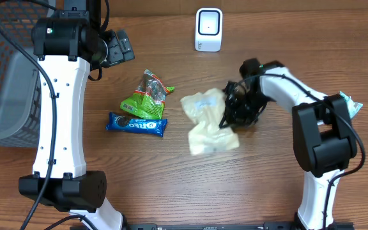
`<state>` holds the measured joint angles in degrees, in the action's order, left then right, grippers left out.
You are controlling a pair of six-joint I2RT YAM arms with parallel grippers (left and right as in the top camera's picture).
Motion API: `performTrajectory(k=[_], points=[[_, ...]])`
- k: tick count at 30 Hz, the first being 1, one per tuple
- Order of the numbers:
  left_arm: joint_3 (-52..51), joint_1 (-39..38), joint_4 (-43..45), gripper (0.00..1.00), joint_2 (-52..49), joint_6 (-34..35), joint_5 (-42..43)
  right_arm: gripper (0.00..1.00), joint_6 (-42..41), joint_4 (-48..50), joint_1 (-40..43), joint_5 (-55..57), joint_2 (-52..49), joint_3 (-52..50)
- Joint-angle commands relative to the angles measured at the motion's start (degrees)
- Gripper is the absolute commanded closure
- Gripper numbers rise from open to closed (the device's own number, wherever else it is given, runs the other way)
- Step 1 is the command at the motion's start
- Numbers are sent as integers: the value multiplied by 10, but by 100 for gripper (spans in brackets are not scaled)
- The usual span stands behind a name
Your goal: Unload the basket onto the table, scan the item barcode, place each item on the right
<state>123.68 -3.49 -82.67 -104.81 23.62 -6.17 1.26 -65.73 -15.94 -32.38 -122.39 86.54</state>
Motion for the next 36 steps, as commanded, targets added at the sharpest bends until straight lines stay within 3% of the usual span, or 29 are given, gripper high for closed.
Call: performTrajectory(k=[1,7,9,20,26,31,36], points=[[2,1,2,0,-6,-9,2,96,-57,-16,5,189,69,66],[2,1,2,0,-6,-9,2,96,-183,-92,-59,608,106,103],[2,1,2,0,-6,-9,2,96,-196,-122,-91,685,104,102],[2,1,2,0,-6,-9,2,96,-247,-190,-206,771,80,102],[2,1,2,0,-6,-9,2,96,-283,-233,-232,801,11,102],[2,1,2,0,-6,-9,2,96,-320,-301,-238,798,-62,102],[2,1,2,0,-6,-9,2,96,-332,-314,-279,750,-73,103]])
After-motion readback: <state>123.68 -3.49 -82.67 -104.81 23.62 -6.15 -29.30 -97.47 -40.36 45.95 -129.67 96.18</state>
